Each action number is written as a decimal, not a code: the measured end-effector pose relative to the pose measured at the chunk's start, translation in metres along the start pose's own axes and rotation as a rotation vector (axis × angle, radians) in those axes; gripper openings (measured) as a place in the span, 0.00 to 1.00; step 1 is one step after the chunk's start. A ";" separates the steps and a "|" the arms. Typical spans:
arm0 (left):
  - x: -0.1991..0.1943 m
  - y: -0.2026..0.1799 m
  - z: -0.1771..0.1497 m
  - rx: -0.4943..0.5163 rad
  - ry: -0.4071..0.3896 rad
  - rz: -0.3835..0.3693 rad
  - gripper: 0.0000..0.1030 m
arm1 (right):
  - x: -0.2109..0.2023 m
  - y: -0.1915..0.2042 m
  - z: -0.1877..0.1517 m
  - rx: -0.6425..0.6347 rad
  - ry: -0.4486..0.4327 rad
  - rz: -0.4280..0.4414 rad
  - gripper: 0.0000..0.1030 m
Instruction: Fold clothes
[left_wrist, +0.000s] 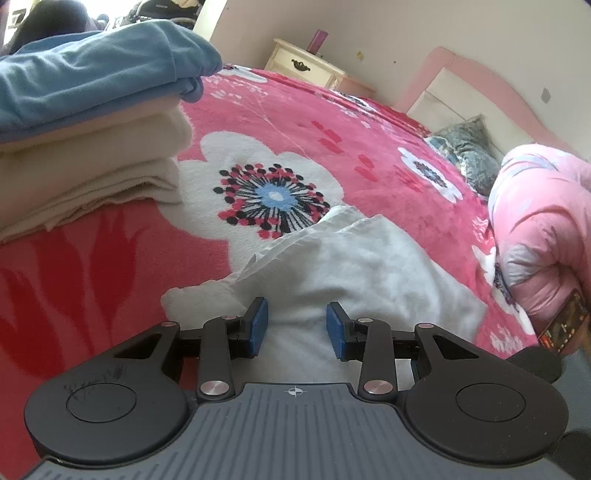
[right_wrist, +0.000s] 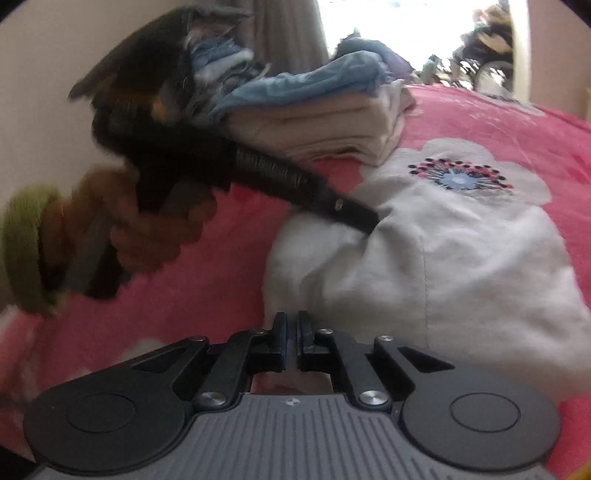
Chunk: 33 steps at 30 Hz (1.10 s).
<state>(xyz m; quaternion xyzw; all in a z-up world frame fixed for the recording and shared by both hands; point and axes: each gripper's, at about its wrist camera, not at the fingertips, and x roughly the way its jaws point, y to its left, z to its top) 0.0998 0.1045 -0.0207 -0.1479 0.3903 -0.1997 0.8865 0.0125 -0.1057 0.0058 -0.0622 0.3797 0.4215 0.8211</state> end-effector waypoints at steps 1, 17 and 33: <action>0.000 0.000 0.000 0.000 0.000 -0.001 0.34 | -0.009 0.008 0.004 -0.034 -0.040 0.000 0.07; 0.003 -0.002 -0.001 0.015 -0.012 0.008 0.35 | -0.066 -0.054 0.004 0.248 -0.215 -0.046 0.14; -0.041 -0.003 0.007 -0.047 -0.105 0.035 0.37 | -0.078 -0.175 -0.041 0.766 -0.287 -0.142 0.54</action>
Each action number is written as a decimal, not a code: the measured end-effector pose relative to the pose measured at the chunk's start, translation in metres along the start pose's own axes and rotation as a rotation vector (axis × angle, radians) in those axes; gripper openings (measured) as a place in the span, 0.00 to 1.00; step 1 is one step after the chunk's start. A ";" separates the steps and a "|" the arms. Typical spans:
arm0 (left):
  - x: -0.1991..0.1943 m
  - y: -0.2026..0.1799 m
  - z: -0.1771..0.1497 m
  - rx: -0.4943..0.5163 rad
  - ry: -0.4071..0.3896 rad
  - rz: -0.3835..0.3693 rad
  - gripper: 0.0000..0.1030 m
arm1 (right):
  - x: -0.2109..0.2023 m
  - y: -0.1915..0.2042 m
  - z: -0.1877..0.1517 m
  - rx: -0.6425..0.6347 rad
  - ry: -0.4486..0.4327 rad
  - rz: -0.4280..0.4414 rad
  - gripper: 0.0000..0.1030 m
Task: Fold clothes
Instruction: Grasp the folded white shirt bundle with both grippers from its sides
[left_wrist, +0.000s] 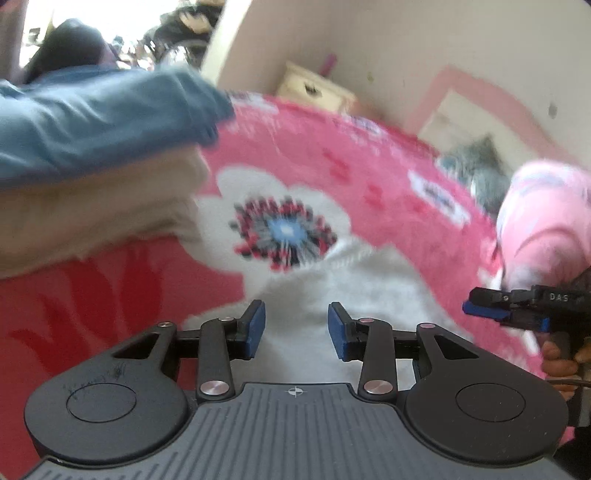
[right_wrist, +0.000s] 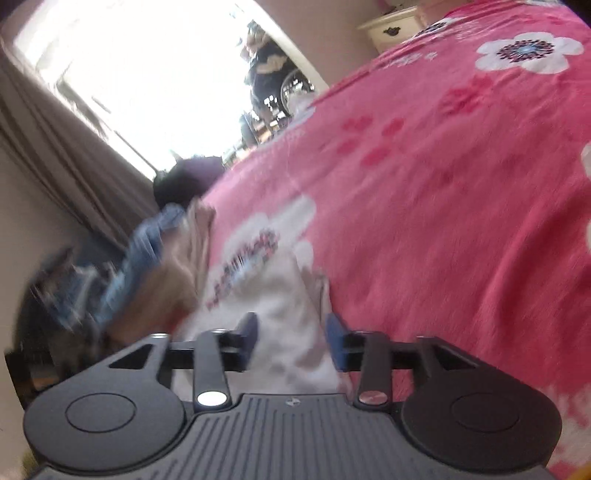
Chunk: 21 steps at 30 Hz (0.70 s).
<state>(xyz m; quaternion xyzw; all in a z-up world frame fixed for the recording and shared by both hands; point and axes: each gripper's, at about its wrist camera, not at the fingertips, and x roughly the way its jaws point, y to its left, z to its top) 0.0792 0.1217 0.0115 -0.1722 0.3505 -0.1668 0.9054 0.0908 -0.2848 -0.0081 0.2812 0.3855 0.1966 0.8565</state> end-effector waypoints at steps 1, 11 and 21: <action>-0.008 0.002 -0.001 -0.030 -0.005 -0.012 0.38 | 0.000 -0.005 0.007 0.008 0.007 0.007 0.55; -0.010 0.035 -0.062 -0.408 0.197 -0.177 0.48 | 0.056 -0.027 0.018 0.111 0.289 0.133 0.79; 0.030 0.043 -0.057 -0.438 0.174 -0.249 0.52 | 0.107 -0.020 0.033 0.167 0.319 0.242 0.81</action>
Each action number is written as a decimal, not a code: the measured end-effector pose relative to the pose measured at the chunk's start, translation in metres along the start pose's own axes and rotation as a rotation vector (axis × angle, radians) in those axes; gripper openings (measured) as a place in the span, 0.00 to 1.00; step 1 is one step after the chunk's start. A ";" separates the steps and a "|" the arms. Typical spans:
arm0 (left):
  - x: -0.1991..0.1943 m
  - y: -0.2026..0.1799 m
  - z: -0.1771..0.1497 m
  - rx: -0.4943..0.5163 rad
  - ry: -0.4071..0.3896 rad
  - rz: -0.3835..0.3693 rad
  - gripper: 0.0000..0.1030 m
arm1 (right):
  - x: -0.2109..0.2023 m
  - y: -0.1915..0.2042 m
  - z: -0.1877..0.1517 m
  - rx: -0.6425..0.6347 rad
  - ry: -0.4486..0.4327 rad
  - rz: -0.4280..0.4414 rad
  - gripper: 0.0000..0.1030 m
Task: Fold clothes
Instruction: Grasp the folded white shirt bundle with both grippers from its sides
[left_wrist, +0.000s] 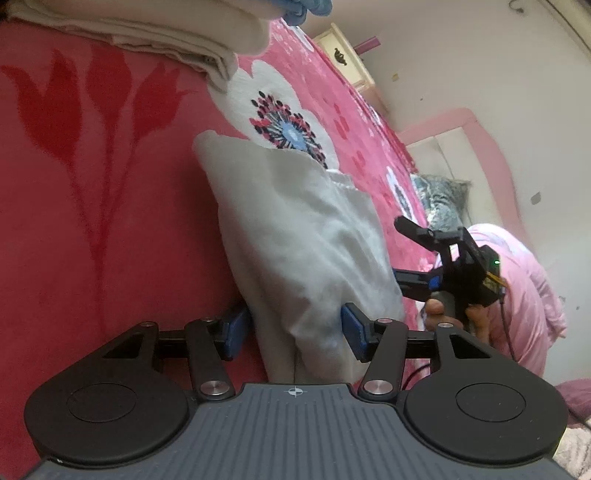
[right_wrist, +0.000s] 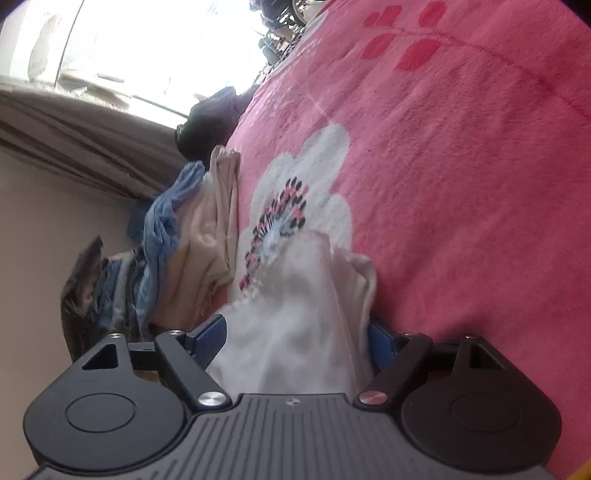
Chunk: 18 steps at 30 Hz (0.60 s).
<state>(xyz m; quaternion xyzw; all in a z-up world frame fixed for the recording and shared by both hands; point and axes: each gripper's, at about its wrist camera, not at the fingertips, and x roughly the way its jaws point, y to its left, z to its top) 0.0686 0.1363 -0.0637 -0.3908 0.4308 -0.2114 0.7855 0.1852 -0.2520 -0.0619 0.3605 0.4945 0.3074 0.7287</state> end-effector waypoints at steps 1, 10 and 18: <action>0.001 0.001 0.000 -0.008 -0.001 -0.009 0.52 | 0.000 -0.001 0.000 0.000 0.002 0.008 0.81; 0.003 0.009 0.001 -0.080 -0.004 -0.087 0.53 | 0.005 -0.001 -0.006 -0.014 0.094 0.050 0.66; 0.013 -0.008 -0.001 -0.011 -0.053 0.018 0.32 | 0.019 0.000 -0.004 -0.011 0.096 -0.030 0.13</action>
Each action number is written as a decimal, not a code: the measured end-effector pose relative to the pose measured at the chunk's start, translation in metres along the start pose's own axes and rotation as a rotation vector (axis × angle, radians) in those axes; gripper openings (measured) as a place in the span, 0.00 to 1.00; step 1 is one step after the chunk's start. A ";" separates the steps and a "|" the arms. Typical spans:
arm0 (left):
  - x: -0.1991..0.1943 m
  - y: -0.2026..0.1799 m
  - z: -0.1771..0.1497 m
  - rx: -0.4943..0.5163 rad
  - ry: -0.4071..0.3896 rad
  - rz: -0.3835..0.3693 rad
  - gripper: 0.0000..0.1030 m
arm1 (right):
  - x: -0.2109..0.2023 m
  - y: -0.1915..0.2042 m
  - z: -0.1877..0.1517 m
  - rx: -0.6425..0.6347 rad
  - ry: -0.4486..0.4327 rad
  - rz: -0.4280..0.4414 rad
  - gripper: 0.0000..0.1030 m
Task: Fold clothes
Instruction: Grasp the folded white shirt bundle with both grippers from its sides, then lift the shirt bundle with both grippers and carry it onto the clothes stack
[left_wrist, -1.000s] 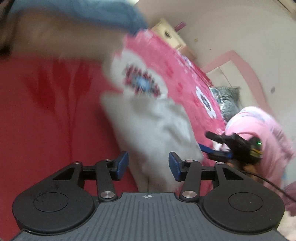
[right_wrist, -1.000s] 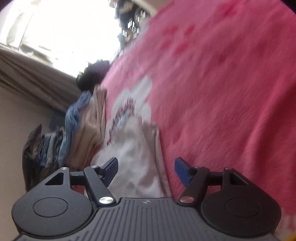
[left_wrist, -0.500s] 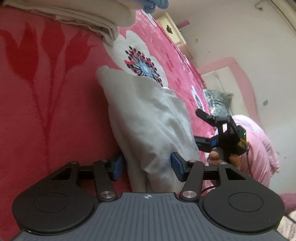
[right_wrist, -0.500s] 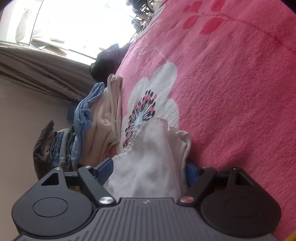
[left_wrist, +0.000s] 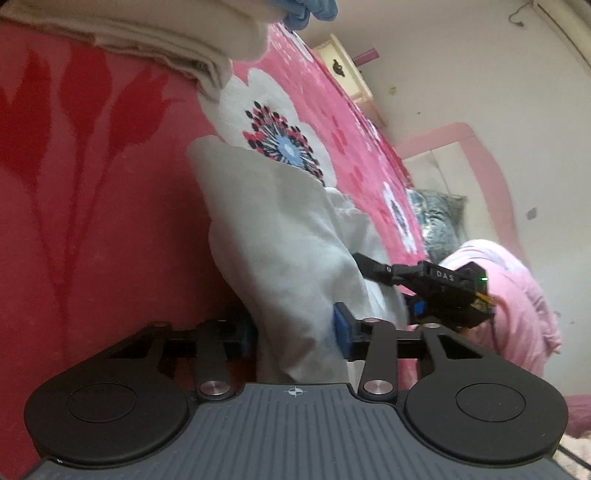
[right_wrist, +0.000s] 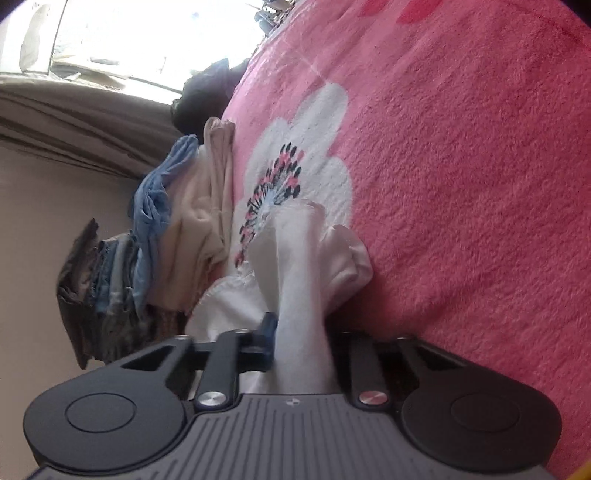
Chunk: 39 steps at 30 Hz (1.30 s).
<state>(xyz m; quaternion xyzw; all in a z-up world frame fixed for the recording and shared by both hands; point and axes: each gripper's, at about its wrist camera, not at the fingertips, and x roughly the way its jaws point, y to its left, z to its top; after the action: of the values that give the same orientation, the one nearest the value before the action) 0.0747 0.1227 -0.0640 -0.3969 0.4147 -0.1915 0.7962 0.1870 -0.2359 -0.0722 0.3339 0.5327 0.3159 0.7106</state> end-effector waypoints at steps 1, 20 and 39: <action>-0.001 -0.002 -0.001 0.003 -0.006 0.012 0.28 | 0.000 0.006 -0.002 -0.026 -0.007 -0.023 0.12; -0.083 -0.095 0.022 0.330 -0.277 0.199 0.17 | -0.032 0.159 -0.012 -0.378 -0.243 -0.065 0.08; -0.099 -0.147 0.192 0.550 -0.467 0.865 0.17 | 0.132 0.312 0.126 -0.461 -0.246 0.048 0.08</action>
<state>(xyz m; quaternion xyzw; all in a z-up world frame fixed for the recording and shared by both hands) 0.1764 0.1868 0.1678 -0.0005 0.2872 0.1445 0.9469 0.3104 0.0336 0.1354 0.2118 0.3481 0.4026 0.8197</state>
